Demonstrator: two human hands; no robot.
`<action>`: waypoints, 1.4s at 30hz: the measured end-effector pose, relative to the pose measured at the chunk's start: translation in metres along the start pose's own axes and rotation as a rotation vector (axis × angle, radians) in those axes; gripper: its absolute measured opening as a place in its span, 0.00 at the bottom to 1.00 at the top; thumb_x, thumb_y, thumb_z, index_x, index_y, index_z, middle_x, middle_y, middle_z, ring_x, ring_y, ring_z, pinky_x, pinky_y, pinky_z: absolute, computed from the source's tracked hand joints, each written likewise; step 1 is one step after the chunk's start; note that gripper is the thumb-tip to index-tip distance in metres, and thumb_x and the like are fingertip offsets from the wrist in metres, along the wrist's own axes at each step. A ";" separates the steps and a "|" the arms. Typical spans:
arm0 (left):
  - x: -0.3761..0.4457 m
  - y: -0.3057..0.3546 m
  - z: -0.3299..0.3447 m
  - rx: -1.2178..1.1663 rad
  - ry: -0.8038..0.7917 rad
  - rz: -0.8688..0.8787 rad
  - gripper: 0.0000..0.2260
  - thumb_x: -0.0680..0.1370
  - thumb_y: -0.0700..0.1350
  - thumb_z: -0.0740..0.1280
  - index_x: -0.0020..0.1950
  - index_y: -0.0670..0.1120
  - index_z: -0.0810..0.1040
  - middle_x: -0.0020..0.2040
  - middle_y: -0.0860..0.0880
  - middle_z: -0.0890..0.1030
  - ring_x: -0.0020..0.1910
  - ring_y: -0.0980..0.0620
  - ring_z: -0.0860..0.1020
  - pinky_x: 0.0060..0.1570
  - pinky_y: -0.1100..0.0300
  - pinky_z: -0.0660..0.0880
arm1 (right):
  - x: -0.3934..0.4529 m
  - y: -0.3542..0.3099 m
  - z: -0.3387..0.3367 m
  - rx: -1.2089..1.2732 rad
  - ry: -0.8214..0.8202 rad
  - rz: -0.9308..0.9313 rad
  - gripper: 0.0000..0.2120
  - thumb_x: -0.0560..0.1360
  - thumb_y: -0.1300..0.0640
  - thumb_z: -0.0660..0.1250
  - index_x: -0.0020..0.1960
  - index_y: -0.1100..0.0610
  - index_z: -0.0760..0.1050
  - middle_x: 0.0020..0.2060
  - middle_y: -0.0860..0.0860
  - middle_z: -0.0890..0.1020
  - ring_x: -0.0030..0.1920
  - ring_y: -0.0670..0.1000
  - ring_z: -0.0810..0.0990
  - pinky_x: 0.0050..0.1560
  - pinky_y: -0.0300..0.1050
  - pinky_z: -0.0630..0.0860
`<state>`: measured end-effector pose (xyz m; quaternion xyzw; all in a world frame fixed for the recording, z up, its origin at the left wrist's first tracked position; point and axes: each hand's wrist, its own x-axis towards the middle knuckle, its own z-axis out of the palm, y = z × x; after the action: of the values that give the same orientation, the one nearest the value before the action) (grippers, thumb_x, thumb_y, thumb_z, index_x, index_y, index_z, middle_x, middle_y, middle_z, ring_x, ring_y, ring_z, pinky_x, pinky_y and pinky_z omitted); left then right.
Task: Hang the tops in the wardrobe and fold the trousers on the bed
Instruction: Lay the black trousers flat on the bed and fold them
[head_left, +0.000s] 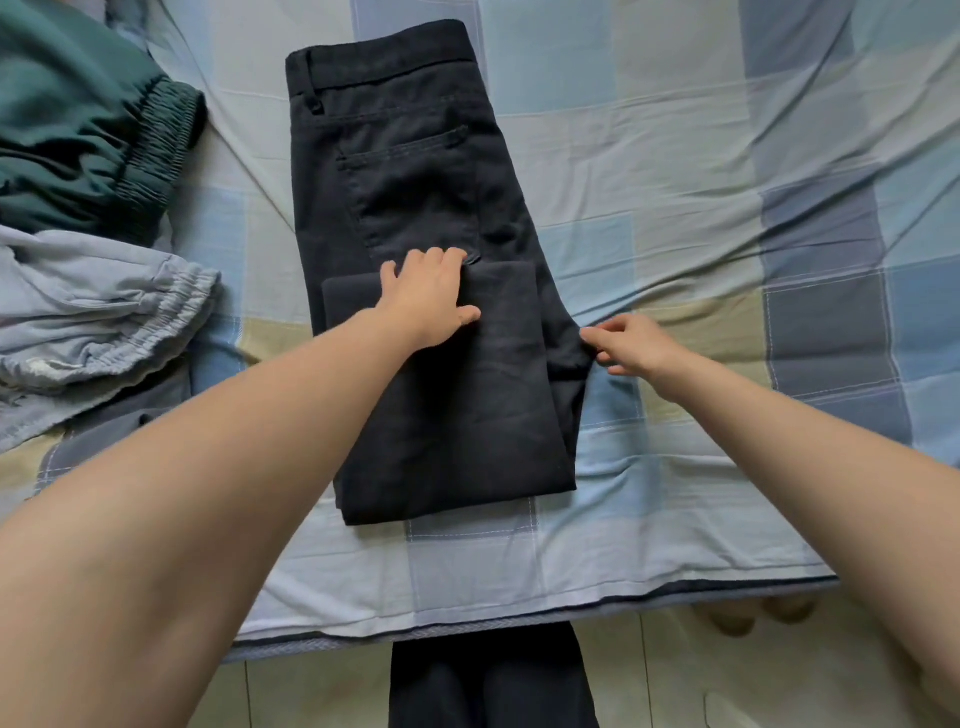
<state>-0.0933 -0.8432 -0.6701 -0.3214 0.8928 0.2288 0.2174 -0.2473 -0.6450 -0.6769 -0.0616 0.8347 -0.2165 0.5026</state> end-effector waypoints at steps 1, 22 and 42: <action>0.003 0.001 -0.001 -0.009 0.011 0.005 0.28 0.77 0.55 0.68 0.73 0.48 0.64 0.67 0.45 0.73 0.67 0.42 0.69 0.68 0.44 0.59 | 0.000 -0.003 0.000 -0.017 -0.025 -0.006 0.15 0.77 0.51 0.67 0.55 0.63 0.78 0.53 0.61 0.82 0.46 0.52 0.79 0.55 0.49 0.77; -0.173 -0.016 -0.067 -0.301 -0.152 0.456 0.06 0.72 0.51 0.74 0.43 0.49 0.83 0.33 0.57 0.69 0.35 0.57 0.70 0.38 0.54 0.70 | -0.026 -0.073 0.088 -0.532 -0.327 -0.222 0.20 0.76 0.45 0.63 0.36 0.61 0.71 0.32 0.55 0.74 0.36 0.54 0.73 0.36 0.42 0.70; -0.061 -0.120 0.005 -0.136 0.211 -0.160 0.25 0.75 0.54 0.71 0.67 0.45 0.71 0.61 0.44 0.75 0.60 0.41 0.73 0.60 0.46 0.71 | -0.008 -0.025 0.044 0.251 -0.523 0.133 0.19 0.75 0.35 0.60 0.48 0.49 0.79 0.43 0.47 0.82 0.41 0.48 0.79 0.41 0.44 0.75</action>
<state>0.0313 -0.8938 -0.6740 -0.4278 0.8647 0.2355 0.1176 -0.2079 -0.6782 -0.6774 0.0022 0.6457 -0.2612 0.7175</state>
